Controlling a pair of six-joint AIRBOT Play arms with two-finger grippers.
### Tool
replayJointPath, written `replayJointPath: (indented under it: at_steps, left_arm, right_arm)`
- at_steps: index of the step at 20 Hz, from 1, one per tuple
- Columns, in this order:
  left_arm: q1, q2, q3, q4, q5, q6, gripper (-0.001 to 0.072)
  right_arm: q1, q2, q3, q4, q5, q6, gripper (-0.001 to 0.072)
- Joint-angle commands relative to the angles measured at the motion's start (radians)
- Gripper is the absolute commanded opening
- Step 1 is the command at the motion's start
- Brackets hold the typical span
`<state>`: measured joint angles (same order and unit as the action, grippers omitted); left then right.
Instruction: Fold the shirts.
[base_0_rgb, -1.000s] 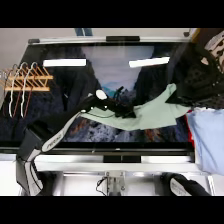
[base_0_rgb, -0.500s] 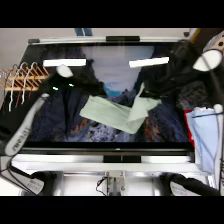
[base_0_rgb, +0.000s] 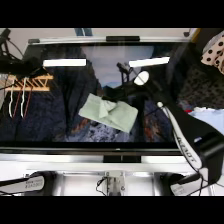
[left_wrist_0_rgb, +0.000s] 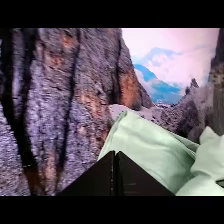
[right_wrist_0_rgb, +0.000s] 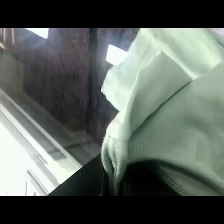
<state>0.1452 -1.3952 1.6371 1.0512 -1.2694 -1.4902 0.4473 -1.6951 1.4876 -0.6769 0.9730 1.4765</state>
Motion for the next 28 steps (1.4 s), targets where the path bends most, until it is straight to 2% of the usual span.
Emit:
replayJointPath:
  at_steps: [1,2,4,6,8,10,11,12,13,15,17,21,24,26,27,28]
  left_arm:
    - [0.027,0.023,-0.014,0.011,-0.014,-0.004,0.0034]
    - [0.019,0.022,-0.025,0.011,-0.013,-0.003,0.0033]
    - [0.009,0.022,-0.047,0.011,-0.004,-0.002,0.0034]
    - [0.010,0.020,-0.053,0.012,-0.002,0.005,0.0034]
    - [0.011,0.020,-0.052,0.012,0.005,0.016,0.0034]
    - [0.010,0.020,-0.052,0.012,0.007,0.023,0.0034]
    - [0.010,0.020,-0.052,0.012,0.010,0.023,0.0034]
    - [0.010,0.020,-0.052,0.011,0.011,0.032,0.0034]
    - [0.010,0.020,-0.052,0.012,0.012,0.042,0.0034]
    - [0.010,0.020,-0.052,0.011,0.012,0.050,0.0034]
    - [0.010,0.020,-0.052,0.011,0.012,0.050,0.0034]
    - [0.010,0.020,-0.052,0.011,0.012,0.064,0.0034]
    - [0.010,0.020,-0.052,0.011,0.011,0.064,0.0034]
    - [0.010,0.020,-0.052,0.011,0.011,0.064,0.0034]
    - [0.010,0.020,-0.052,0.011,0.011,0.064,0.0034]
    - [0.010,0.020,-0.052,0.007,0.011,0.064,0.0034]
  right_arm:
    - [0.059,-0.111,0.001,0.204,-0.206,-0.017,0.0590]
    - [0.061,-0.122,0.001,0.253,-0.211,-0.046,0.0670]
    - [0.040,-0.107,0.001,0.231,-0.159,-0.047,0.0670]
    - [-0.027,-0.057,0.001,0.108,-0.026,-0.036,0.0670]
    - [-0.134,0.028,0.001,-0.151,0.157,0.055,0.0670]
    - [-0.240,0.106,-0.007,-0.500,0.375,0.159,0.0670]
    - [-0.289,0.134,-0.038,-0.622,0.469,0.192,0.0669]
    - [-0.340,0.164,-0.108,-0.638,0.510,0.199,0.0669]
    - [-0.374,0.191,-0.196,-0.573,0.486,0.196,0.0670]
    - [-0.380,0.224,-0.390,-0.380,0.310,0.149,0.0670]
    - [-0.339,0.210,-0.497,-0.264,0.151,0.099,0.0670]
    - [-0.273,0.137,-0.521,-0.095,-0.024,-0.013,0.0670]
    - [-0.260,0.088,-0.521,-0.028,-0.071,-0.026,0.0662]
    - [-0.259,0.068,-0.521,0.024,-0.071,-0.085,0.0499]
    - [-0.259,0.066,-0.516,0.074,-0.062,-0.143,0.0351]
    - [-0.260,0.068,-0.500,0.122,-0.031,-0.214,0.0237]
